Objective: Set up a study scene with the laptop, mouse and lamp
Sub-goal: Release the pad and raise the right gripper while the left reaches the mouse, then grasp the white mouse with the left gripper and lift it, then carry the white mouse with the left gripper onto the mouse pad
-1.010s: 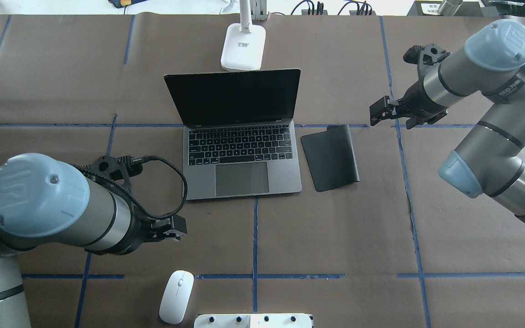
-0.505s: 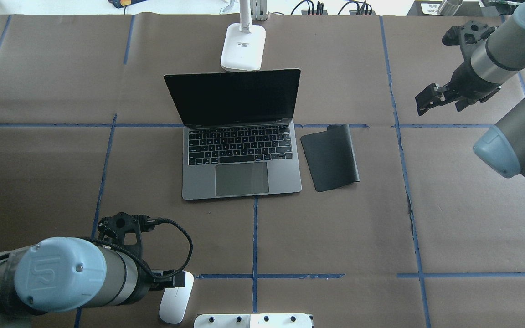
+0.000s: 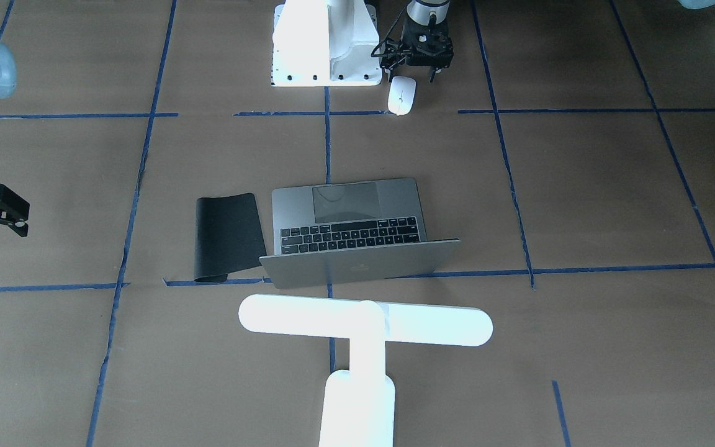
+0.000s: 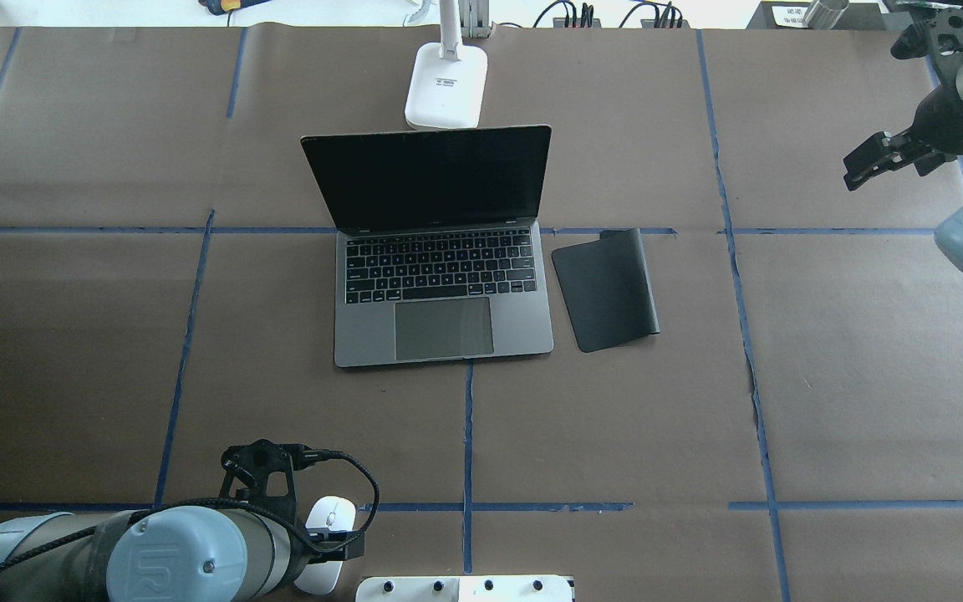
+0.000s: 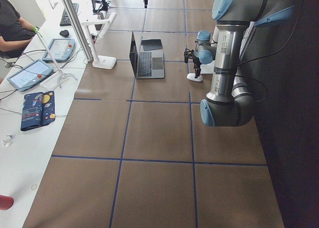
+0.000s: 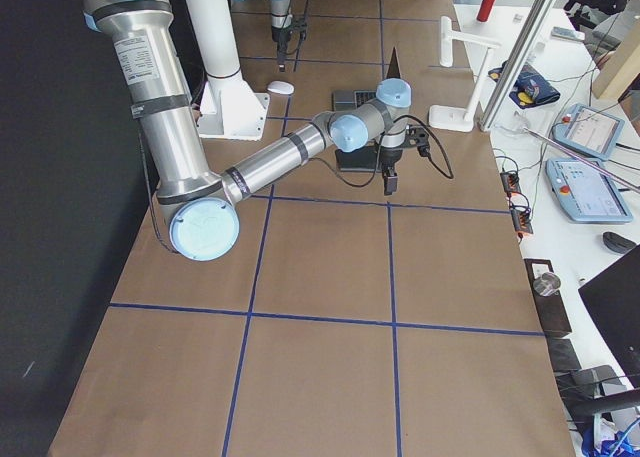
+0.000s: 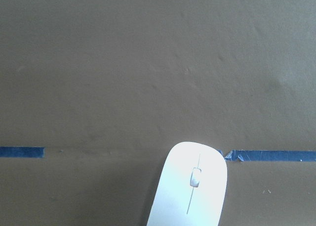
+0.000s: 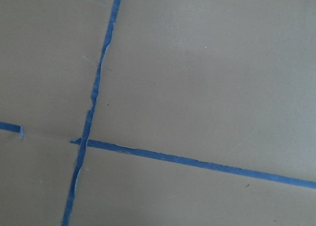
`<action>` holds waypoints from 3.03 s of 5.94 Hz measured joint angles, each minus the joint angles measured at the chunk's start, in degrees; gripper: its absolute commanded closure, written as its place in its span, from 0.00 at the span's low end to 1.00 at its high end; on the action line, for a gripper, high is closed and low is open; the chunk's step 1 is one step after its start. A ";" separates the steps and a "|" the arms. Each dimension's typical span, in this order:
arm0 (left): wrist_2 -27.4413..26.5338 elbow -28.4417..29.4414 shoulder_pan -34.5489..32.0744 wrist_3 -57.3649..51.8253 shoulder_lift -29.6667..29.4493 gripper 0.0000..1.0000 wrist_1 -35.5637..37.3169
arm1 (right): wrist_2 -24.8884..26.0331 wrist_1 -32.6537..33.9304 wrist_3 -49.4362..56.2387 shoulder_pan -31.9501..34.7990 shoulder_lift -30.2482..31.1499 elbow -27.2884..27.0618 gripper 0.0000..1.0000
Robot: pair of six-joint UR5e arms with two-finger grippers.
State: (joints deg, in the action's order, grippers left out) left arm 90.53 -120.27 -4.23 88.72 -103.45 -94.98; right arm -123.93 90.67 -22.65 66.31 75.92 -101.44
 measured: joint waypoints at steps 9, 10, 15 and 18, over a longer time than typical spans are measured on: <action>-1.24 4.69 1.55 0.13 -0.73 0.78 -4.17 | 0.00 0.03 1.99 1.36 0.63 0.96 0.00; -1.28 4.22 1.27 0.11 -0.65 0.92 -3.95 | 0.00 0.04 1.99 1.47 0.63 1.02 0.00; -0.41 0.76 -6.07 -6.06 -9.10 0.97 5.65 | -3.18 -0.52 3.11 3.20 2.57 0.91 0.00; 4.12 20.19 -15.41 -7.22 -31.11 0.99 7.56 | -8.38 -0.76 10.53 7.47 6.84 0.93 0.00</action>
State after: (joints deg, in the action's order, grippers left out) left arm 94.65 -100.08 -19.64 81.51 -134.55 -87.42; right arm -132.31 89.91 -12.12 73.78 82.76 -100.50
